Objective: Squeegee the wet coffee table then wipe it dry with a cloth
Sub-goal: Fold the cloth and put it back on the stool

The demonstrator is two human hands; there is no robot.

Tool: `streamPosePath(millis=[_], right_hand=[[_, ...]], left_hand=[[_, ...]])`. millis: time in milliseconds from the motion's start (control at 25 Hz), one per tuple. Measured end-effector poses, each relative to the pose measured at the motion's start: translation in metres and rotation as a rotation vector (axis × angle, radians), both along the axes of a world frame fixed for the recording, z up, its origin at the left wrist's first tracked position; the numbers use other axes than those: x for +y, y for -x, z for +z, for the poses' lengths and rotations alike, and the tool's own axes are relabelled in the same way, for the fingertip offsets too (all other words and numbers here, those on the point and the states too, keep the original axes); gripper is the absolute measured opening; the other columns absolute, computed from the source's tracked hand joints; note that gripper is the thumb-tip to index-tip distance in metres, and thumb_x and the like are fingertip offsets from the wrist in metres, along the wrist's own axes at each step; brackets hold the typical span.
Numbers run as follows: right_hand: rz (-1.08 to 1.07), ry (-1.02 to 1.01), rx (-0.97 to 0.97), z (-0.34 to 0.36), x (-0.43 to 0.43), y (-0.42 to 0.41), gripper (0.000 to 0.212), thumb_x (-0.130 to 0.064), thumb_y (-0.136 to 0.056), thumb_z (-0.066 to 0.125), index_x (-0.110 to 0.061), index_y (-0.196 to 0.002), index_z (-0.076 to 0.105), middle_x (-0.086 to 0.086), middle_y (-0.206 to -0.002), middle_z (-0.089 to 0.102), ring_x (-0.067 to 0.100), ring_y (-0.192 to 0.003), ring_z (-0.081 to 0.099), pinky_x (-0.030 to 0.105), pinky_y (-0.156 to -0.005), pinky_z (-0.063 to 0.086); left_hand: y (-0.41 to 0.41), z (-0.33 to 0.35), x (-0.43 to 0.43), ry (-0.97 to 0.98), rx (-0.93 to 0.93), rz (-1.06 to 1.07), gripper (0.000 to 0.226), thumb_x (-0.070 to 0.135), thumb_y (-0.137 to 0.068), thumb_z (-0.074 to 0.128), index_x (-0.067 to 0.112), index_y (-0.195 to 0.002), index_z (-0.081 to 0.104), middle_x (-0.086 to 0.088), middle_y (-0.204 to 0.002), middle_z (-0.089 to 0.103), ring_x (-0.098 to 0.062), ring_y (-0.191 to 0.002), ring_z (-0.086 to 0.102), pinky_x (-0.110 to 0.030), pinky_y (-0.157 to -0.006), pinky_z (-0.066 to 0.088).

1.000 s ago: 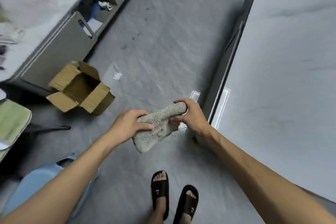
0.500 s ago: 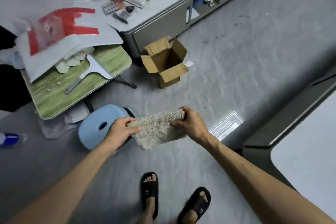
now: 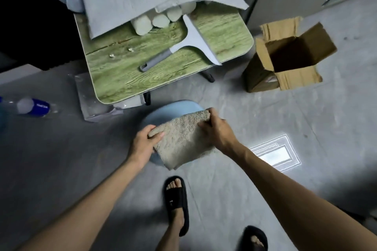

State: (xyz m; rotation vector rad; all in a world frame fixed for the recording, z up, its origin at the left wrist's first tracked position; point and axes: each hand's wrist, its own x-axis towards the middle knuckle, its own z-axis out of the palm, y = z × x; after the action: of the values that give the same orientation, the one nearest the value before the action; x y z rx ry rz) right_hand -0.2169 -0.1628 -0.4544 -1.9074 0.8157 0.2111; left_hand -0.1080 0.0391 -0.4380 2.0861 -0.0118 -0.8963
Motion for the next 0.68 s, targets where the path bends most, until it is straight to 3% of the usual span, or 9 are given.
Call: streamPosePath(millis=[120, 240, 360, 520, 680], right_hand=[[-0.029, 0.009, 0.066, -0.063, 0.01, -0.046, 0.031, -0.032, -0.094, 0.058, -0.012, -0.112, 0.044, 0.017, -0.098, 0.066, 0.035, -0.09, 0.062, 0.035, -0.073, 0.046], [-0.098, -0.063, 0.097, -0.122, 0.011, -0.083, 0.053, -0.037, -0.091, 0.063, -0.014, -0.135, 0.044, 0.012, -0.118, 0.062, 0.029, -0.108, 0.059, 0.029, -0.083, 0.046], [-0.05, -0.06, 0.093, -0.151, 0.017, -0.092, 0.061, -0.021, -0.086, 0.069, -0.013, -0.14, 0.042, 0.01, -0.129, 0.057, 0.024, -0.118, 0.054, 0.021, -0.091, 0.04], [0.064, 0.162, 0.202, -0.141, 0.018, -0.084, 0.047, -0.019, -0.091, 0.058, -0.01, -0.136, 0.048, 0.018, -0.129, 0.053, 0.035, -0.115, 0.054, 0.037, -0.096, 0.044], [0.207, 0.137, 0.399, -0.067, -0.002, -0.072, 0.031, -0.026, -0.092, 0.056, -0.016, -0.12, 0.061, 0.013, -0.112, 0.068, 0.032, -0.101, 0.062, 0.034, -0.082, 0.051]], left_hand=[[-0.038, -0.059, 0.008, -0.03, 0.05, 0.062, 0.017, 0.014, -0.089, 0.065, 0.004, -0.103, 0.06, -0.014, -0.095, 0.063, -0.02, -0.082, 0.056, -0.037, -0.066, 0.051], [-0.072, -0.116, 0.01, -0.023, 0.136, 0.24, 0.026, -0.003, -0.089, 0.059, 0.006, -0.112, 0.052, -0.015, -0.1, 0.058, -0.022, -0.085, 0.056, -0.034, -0.072, 0.05], [-0.088, -0.145, 0.018, -0.137, 0.106, 0.267, 0.035, -0.007, -0.085, 0.06, 0.011, -0.113, 0.05, -0.013, -0.097, 0.058, -0.021, -0.086, 0.055, -0.036, -0.083, 0.047], [-0.095, -0.134, 0.01, -0.304, -0.041, -0.07, 0.031, 0.004, -0.084, 0.065, 0.011, -0.113, 0.056, -0.002, -0.103, 0.057, -0.018, -0.087, 0.055, -0.024, -0.079, 0.04], [-0.101, -0.063, -0.045, -0.236, 0.003, -0.526, 0.02, 0.014, -0.086, 0.065, 0.016, -0.105, 0.06, 0.002, -0.091, 0.065, -0.019, -0.086, 0.063, -0.025, -0.075, 0.045]])
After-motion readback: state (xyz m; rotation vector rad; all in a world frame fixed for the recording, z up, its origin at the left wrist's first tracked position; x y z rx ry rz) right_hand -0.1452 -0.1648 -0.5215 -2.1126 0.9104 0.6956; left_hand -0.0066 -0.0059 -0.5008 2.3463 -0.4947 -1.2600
